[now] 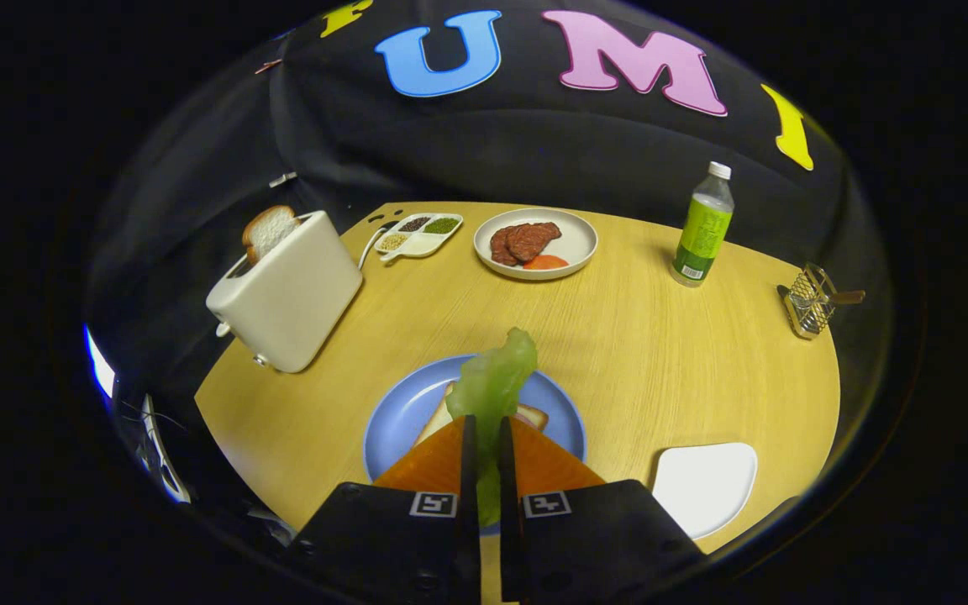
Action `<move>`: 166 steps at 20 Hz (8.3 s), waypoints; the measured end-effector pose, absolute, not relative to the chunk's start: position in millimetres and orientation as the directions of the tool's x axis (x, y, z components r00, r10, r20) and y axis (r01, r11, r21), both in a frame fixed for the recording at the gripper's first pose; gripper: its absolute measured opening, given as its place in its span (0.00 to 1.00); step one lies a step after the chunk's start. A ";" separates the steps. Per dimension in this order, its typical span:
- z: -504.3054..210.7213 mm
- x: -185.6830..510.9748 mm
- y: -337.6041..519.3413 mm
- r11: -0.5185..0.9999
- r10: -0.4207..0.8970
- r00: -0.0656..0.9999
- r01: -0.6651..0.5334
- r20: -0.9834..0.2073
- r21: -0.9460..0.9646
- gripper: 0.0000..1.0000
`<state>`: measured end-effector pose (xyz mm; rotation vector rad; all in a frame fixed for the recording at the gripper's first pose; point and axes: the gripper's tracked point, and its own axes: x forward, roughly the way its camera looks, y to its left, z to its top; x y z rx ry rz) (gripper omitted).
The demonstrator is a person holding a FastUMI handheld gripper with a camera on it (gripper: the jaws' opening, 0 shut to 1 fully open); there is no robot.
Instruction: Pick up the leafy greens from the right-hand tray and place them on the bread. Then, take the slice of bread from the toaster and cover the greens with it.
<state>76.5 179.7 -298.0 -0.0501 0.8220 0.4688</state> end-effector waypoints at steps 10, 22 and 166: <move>-331.9 79.1 192.1 0.914 0.291 0.599 -0.404 -0.746 0.031 0.38; -240.3 94.0 225.8 0.889 0.404 0.703 -0.452 -0.585 0.071 1.00; -60.7 16.7 38.9 0.993 0.096 0.984 -0.085 -0.153 0.079 0.99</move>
